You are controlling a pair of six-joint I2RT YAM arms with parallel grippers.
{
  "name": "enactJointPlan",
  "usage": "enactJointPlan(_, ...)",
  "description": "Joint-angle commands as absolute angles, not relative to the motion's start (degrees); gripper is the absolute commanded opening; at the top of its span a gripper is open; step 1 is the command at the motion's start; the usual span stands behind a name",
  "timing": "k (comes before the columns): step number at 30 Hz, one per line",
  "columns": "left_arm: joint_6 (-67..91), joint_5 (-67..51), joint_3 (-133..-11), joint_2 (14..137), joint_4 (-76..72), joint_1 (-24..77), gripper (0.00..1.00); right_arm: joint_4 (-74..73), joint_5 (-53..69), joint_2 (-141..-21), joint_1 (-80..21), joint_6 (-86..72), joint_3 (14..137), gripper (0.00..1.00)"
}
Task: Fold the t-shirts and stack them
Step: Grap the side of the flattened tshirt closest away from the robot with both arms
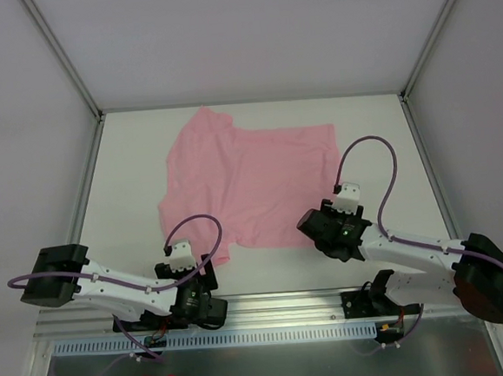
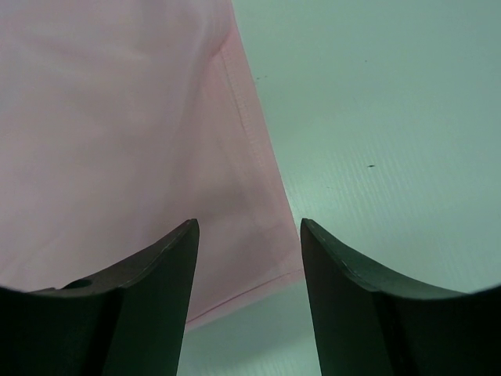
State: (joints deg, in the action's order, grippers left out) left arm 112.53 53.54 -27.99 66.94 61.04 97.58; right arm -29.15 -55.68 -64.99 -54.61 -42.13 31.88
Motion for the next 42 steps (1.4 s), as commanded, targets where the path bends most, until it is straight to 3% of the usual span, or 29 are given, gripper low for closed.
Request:
enactJointPlan(1, 132.36, 52.38, -27.51, 66.71, 65.57, 98.53, 0.88, -33.05, -60.29, -62.93, -55.20, -47.72, 33.84, 0.59)
enactJointPlan(13, 139.92, 49.04, -23.64, 72.77, 62.76, 101.42, 0.87, -39.37, -61.70, -58.44, -55.81, -52.63, 31.99, 0.59)
enactJointPlan(20, 140.01, 50.45, -21.10, 72.77, 59.06, 101.51, 0.78, -39.81, -61.70, -58.89, -55.81, -53.61, 31.55, 0.59)
enactJointPlan(27, 140.54, 51.24, -21.44, 72.86, 59.68, 101.60, 0.51, -38.85, -61.88, -58.53, -55.81, -52.82, 31.29, 0.59)
enactJointPlan(33, 140.10, 51.06, -21.97, 72.07, 60.64, 101.78, 0.39, -37.01, -60.91, -62.13, -55.72, -54.40, 30.32, 0.60)
enactJointPlan(36, 140.44, 50.98, -22.59, 72.25, 61.43, 102.04, 0.26, -37.26, -60.91, -64.33, -55.81, -55.02, 31.02, 0.62)
enactJointPlan(42, 142.64, 50.98, -23.20, 71.90, 65.21, 102.74, 0.16, -37.44, -60.21, -67.85, -55.72, -56.51, 31.47, 0.67)
